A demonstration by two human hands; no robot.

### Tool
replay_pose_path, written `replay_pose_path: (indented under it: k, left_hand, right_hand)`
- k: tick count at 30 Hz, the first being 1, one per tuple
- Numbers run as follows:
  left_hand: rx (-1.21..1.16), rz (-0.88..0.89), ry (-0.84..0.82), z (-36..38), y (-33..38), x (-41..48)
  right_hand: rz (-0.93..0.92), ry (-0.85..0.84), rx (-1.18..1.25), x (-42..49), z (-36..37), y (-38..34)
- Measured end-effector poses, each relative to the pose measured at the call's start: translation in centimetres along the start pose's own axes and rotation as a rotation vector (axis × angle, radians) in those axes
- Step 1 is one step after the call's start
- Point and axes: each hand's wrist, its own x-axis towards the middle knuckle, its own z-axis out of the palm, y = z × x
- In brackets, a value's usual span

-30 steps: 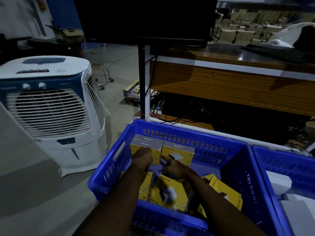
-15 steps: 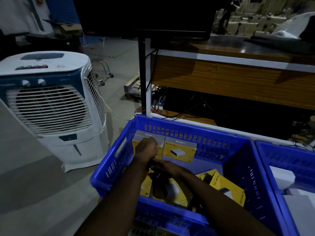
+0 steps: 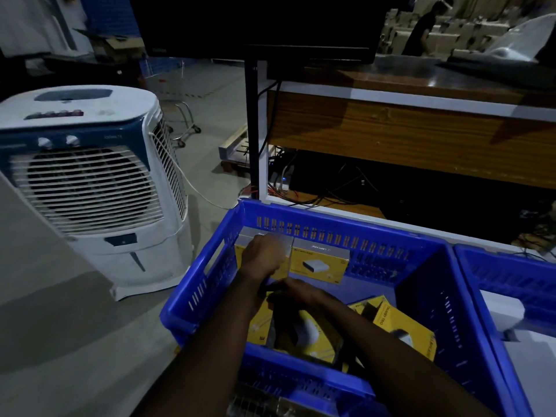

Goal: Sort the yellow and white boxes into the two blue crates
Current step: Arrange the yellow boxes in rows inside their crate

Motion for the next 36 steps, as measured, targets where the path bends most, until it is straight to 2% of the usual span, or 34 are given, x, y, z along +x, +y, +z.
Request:
replay_pose_path:
  k: [4, 7, 12, 15, 18, 22, 26, 30, 36]
  left_hand:
    - [0.004, 0.025, 0.045, -0.1, 0.1, -0.3]
    - [-0.012, 0.038, 0.049, -0.1, 0.2, -0.4]
    - [-0.087, 0.113, 0.034, 0.2, 0.0, -0.1]
    - [-0.218, 0.149, -0.026, 0.3, 0.7, 0.0]
    - [-0.425, 0.153, -0.115, 0.2, 2.2, -0.4]
    - [-0.612, 0.140, -0.216, 0.8, 2.4, -0.3]
    - [-0.652, 0.153, -0.205, 1.1, 2.2, -0.1]
    - [-0.612, 0.190, -0.129, 1.6, 1.7, 0.3]
    - [-0.384, 0.301, -0.056, 1.7, 1.0, -0.1]
  right_hand:
    - [0.058, 0.103, 0.045, -1.5, -1.2, -0.1]
    - [-0.012, 0.176, 0.085, -3.4, -3.2, 0.3]
    - [0.051, 0.475, 0.281, -7.6, -6.6, 1.2]
    - [0.129, 0.661, 0.533, -9.8, -7.8, 2.8]
    - [0.127, 0.790, 0.651, -11.4, -8.3, 4.1]
    - [0.046, 0.869, 0.712, -11.7, -8.7, 4.4]
    - [0.041, 0.940, 0.763, -11.0, -8.5, 5.7]
    - [0.012, 0.926, 0.751, -10.9, -8.1, 6.1]
    - [0.067, 0.946, 0.590, -10.3, -7.4, 7.7]
